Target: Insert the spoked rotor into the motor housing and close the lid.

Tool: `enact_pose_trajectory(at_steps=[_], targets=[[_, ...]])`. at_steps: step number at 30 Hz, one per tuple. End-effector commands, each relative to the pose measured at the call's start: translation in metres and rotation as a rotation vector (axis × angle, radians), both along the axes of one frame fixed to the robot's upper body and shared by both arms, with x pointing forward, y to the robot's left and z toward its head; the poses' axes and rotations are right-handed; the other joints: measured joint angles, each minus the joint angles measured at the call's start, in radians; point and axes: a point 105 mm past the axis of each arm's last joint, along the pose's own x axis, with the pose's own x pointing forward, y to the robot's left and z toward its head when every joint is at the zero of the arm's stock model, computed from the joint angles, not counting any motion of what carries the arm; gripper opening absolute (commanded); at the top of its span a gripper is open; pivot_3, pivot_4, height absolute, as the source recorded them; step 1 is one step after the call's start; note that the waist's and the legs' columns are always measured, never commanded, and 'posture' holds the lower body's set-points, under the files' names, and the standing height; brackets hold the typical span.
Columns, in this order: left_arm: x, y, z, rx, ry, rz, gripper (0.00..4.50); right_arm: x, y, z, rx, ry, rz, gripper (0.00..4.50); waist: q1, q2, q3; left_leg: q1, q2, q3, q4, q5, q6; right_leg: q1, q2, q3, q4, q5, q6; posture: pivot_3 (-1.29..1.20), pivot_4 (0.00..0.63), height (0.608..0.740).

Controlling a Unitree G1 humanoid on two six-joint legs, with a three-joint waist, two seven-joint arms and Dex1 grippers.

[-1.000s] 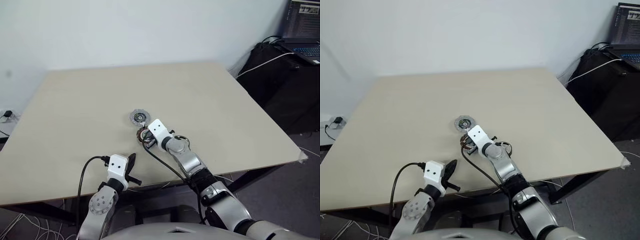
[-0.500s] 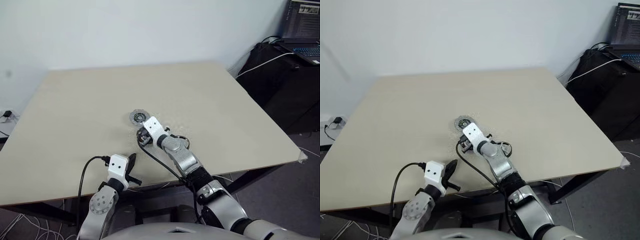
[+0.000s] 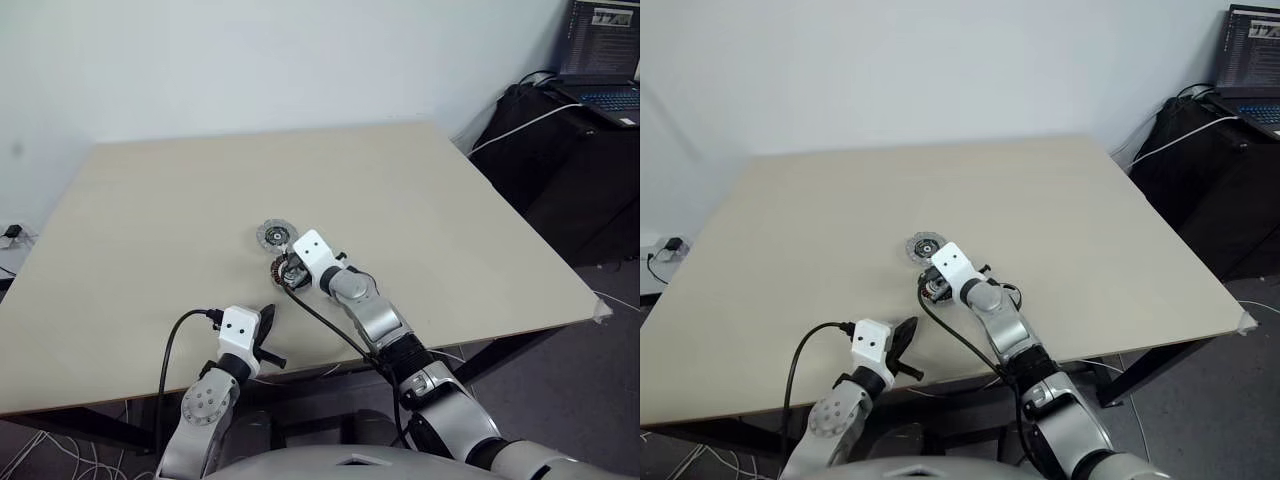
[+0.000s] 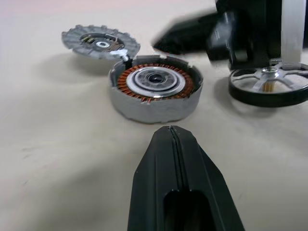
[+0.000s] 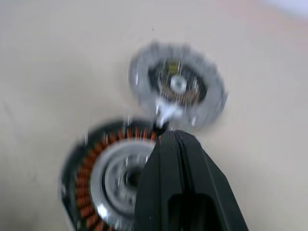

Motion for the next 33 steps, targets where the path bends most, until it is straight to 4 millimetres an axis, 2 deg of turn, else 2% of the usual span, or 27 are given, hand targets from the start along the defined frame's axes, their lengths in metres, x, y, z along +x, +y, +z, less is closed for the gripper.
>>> enact_pose_trajectory(at_steps=[1, 7, 10, 16, 33], targets=[[0.0042, -0.0027, 0.0184, -0.013, -0.066, 0.000, 0.00, 0.0028, 0.0087, 0.0220, -0.008, -0.041, 0.013, 0.02, 0.000, 0.000, 0.000, 0.000, 0.000, 0.000, 0.000, 0.000, 0.000, 0.000, 0.000, 0.000, 0.000, 0.000, 0.000, 0.00, 0.000, 0.740], [0.0026, -0.0007, 0.0179, -0.014, -0.061, 0.008, 0.00, -0.0044, 0.0130, 0.0167, -0.074, 0.017, 0.043, 0.02, 0.000, 0.000, 0.000, 0.000, 0.000, 0.000, 0.000, 0.000, 0.000, 0.000, 0.000, 0.000, 0.000, 0.000, 0.000, 0.00, 0.000, 0.740], [0.0022, -0.0002, 0.0173, -0.013, -0.059, 0.010, 0.00, -0.0062, 0.0127, 0.0157, -0.082, 0.039, 0.039, 0.61, 0.001, 0.000, 0.000, 0.000, 0.000, 0.000, 0.000, 0.000, 0.000, 0.000, -0.001, -0.001, 0.000, 0.000, 0.000, 0.00, 0.000, 0.740], [0.0020, -0.0010, 0.0165, -0.012, -0.057, 0.009, 0.00, -0.0037, 0.0127, 0.0202, -0.090, 0.046, 0.000, 2.54, 0.000, 0.000, 0.000, -0.001, 0.001, 0.000, 0.000, 0.000, 0.000, -0.001, 0.000, -0.001, 0.000, 0.000, 0.000, 0.00, 0.000, 0.740], [0.0017, -0.0020, 0.0152, -0.017, -0.051, 0.007, 0.00, -0.0004, 0.0082, 0.0131, -0.210, 0.179, -0.067, 2.54, 0.000, 0.000, 0.001, -0.002, 0.001, 0.000, -0.001, 0.000, -0.001, -0.002, 0.000, -0.001, 0.000, 0.000, 0.000, 0.00, 0.000, 0.740]])
